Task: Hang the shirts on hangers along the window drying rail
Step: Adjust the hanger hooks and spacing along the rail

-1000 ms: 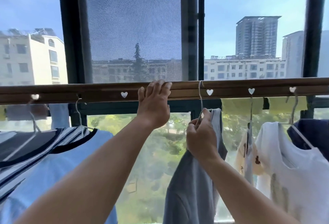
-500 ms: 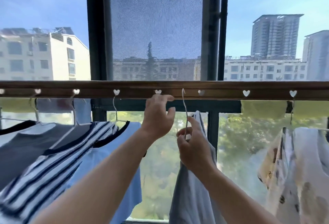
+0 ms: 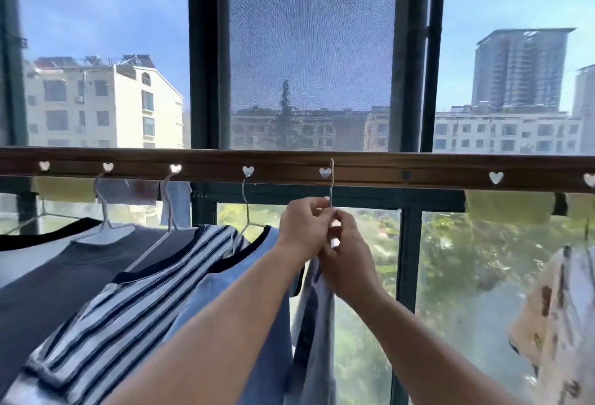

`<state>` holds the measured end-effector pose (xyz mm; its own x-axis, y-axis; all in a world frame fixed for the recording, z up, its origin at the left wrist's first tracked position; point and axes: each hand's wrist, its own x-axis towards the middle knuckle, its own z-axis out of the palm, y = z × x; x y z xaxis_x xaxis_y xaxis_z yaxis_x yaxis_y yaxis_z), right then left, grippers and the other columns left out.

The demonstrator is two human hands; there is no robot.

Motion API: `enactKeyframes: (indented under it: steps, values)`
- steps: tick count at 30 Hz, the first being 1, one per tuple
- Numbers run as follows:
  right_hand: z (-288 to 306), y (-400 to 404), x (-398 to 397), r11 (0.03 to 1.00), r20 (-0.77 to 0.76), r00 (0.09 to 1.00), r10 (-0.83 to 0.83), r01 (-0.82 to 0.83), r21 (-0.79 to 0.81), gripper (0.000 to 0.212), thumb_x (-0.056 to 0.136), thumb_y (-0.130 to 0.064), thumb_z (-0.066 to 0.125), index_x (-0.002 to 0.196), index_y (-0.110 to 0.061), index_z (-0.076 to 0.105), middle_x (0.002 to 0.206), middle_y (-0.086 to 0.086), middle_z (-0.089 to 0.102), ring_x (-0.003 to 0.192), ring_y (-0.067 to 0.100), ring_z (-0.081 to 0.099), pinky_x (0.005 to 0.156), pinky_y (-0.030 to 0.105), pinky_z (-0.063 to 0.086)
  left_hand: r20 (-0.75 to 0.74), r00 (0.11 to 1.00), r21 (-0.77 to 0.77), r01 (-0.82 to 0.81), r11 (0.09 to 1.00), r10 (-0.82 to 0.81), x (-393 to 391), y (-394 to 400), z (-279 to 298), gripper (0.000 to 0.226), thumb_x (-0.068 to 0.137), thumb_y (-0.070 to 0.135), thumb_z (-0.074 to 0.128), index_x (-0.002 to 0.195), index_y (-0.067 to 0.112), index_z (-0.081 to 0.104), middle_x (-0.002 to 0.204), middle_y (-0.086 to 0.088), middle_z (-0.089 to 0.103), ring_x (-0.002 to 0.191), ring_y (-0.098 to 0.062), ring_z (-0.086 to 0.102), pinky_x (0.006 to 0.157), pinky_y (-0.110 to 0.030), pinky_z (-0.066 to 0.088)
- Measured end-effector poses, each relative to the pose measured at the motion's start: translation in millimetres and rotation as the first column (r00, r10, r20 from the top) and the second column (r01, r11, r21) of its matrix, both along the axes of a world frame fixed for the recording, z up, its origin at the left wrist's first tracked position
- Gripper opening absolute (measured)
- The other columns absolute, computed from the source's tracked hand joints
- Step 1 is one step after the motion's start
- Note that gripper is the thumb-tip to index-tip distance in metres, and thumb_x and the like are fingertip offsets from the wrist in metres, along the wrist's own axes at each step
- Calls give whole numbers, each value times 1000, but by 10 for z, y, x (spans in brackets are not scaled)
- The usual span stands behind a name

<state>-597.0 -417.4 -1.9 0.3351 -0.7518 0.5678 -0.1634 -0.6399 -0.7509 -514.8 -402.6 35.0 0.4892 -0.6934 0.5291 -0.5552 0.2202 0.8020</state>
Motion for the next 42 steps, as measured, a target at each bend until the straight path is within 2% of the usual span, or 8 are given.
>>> enactKeyframes:
  steps: [9,15,18,22,29,35,39,42]
  values:
    - [-112,-19,223,999,-59,998,-13,15,39,34,89,-11,52,122,-18,50,90,-1,64,85,21,63,78,39,54,124,989,138,-93,986,76,215,32,-101,31,91,21,53,69,2,65,73,-12,67,71,-19,58,66,-29,44]
    - [-42,3,208,998,-93,996,-12,17,54,31,87,-9,48,116,-17,55,89,4,65,81,22,62,68,36,50,180,982,190,-87,978,52,221,21,-93,20,91,21,51,88,12,69,94,-10,71,95,-27,65,78,-30,48]
    - [-50,11,177,999,-131,991,-35,38,24,28,89,-8,44,113,-14,57,94,7,67,83,23,62,69,33,47,172,982,209,-119,971,83,211,1,-90,31,88,24,54,118,17,57,117,-8,62,111,-27,57,96,-37,46]
    - [-75,8,119,991,-59,990,-127,124,-56,18,89,-6,42,91,-15,57,89,4,60,76,16,53,62,26,40,181,970,21,-170,985,163,88,43,-65,32,87,20,57,116,14,46,112,-4,45,112,-22,41,93,-25,31]
    - [-49,88,-215,924,183,930,-317,347,-161,32,88,-15,53,119,-17,51,110,-1,48,96,21,56,82,42,52,282,959,-210,27,977,34,-359,78,12,26,86,12,55,111,15,47,104,3,41,103,-13,38,89,-20,29]
    - [-20,-68,-814,810,219,838,-500,542,-225,47,83,-8,51,129,-13,45,124,5,46,116,19,42,102,26,35,360,929,-234,175,956,-82,-898,-47,0,35,86,7,54,120,15,48,111,5,47,113,-15,44,95,-19,31]
    - [6,-230,-1302,728,207,761,-615,648,-221,52,79,-7,56,130,-14,45,126,5,46,120,19,37,93,12,15,431,898,-242,206,948,-85,-1298,-228,9,42,87,9,54,128,16,46,127,2,52,123,-15,41,98,-15,23]
    - [2,-373,-1650,701,177,729,-661,684,-201,56,78,-9,57,131,-17,43,130,5,43,123,19,35,95,15,15,470,880,-264,219,939,-73,-1616,-389,31,44,89,13,54,131,16,44,132,2,50,128,-14,36,97,-11,16]
